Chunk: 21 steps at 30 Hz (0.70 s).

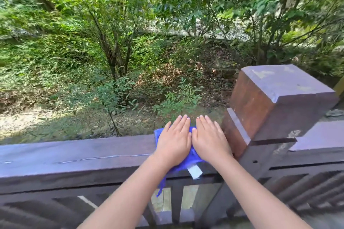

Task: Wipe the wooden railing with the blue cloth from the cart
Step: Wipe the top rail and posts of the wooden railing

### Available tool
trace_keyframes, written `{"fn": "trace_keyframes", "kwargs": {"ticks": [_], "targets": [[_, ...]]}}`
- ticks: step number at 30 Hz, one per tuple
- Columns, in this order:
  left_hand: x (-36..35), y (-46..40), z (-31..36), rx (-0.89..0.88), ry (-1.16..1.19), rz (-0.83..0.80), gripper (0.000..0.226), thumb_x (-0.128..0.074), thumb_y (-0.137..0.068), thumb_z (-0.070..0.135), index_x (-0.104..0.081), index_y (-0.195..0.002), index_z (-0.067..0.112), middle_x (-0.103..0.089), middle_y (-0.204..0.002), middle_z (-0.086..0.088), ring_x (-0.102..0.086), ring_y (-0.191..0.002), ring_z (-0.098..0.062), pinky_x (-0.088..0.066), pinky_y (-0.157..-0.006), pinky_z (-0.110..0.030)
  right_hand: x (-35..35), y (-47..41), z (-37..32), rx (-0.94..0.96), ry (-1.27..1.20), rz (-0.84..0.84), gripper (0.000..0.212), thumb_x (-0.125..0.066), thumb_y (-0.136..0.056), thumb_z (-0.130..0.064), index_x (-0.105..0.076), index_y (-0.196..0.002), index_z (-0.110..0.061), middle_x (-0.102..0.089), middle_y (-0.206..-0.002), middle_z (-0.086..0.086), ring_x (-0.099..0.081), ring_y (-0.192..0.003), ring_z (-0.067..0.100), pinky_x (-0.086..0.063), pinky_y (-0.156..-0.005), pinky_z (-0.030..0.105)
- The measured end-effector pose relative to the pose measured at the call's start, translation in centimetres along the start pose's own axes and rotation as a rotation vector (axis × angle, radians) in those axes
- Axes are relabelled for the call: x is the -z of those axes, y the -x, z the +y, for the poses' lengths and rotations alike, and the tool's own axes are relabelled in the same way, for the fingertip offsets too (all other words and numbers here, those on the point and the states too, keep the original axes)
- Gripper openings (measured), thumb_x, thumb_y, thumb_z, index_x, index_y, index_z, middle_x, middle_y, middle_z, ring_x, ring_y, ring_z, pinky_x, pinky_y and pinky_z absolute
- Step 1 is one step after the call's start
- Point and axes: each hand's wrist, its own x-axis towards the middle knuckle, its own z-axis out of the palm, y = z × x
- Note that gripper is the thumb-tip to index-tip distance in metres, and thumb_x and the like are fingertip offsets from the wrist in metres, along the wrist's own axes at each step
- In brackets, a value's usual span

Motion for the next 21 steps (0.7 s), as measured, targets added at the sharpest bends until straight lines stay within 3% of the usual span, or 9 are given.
{"fn": "trace_keyframes", "kwargs": {"ticks": [6,12,15,17,21], "targets": [[-0.4,2.9,-2.2,-0.027,0.022,0.050,0.050,-0.022,-0.097,0.034,-0.015,-0.145,0.021,-0.012,-0.157,0.002,-0.007,-0.144,-0.014,-0.012,-0.116,-0.036,-1.6,1.8,-3.2,-0.106,-0.032,0.133,0.056,-0.025,-0.094,-0.032,-0.018,-0.144,-0.007,-0.018,-0.156,0.008,-0.010,-0.145,0.017,-0.009,-0.118,0.036],[1.7,9.5,-9.5,0.094,-0.028,0.071,0.066,-0.005,-0.085,0.046,-0.024,-0.143,0.020,-0.019,-0.154,0.000,-0.013,-0.143,-0.017,-0.016,-0.116,-0.038,-3.1,2.4,-12.3,0.104,-0.165,0.021,0.060,-0.025,-0.095,-0.032,-0.007,-0.144,-0.002,-0.005,-0.157,0.013,0.001,-0.145,0.021,0.000,-0.118,0.039],[1.7,9.3,-8.8,0.149,-0.067,0.042,0.065,-0.004,-0.084,0.048,-0.022,-0.143,0.029,-0.018,-0.155,0.001,-0.013,-0.143,-0.017,-0.015,-0.115,-0.045,-2.8,2.1,-11.2,0.149,-0.140,-0.012,0.060,-0.024,-0.096,-0.032,-0.004,-0.145,-0.004,-0.001,-0.158,0.009,0.003,-0.145,0.017,0.004,-0.118,0.040],[1.5,8.1,-7.1,0.166,-0.083,0.036,0.064,-0.004,-0.082,0.050,-0.018,-0.143,0.037,-0.009,-0.156,0.006,-0.005,-0.144,-0.014,-0.005,-0.114,-0.055,-2.6,2.3,-9.0,0.148,-0.134,0.006,0.059,-0.024,-0.097,-0.032,-0.005,-0.145,-0.005,-0.001,-0.158,0.007,0.004,-0.145,0.016,0.005,-0.117,0.041],[0.6,5.7,-3.1,0.191,-0.085,0.079,0.066,-0.004,-0.080,0.047,-0.024,-0.141,0.033,-0.010,-0.157,0.005,-0.004,-0.144,-0.012,0.002,-0.109,-0.065,-1.4,2.3,-4.6,0.138,-0.186,-0.034,0.057,-0.025,-0.097,-0.032,-0.007,-0.147,-0.011,0.001,-0.159,0.003,0.004,-0.145,0.013,0.001,-0.118,0.038]]}}
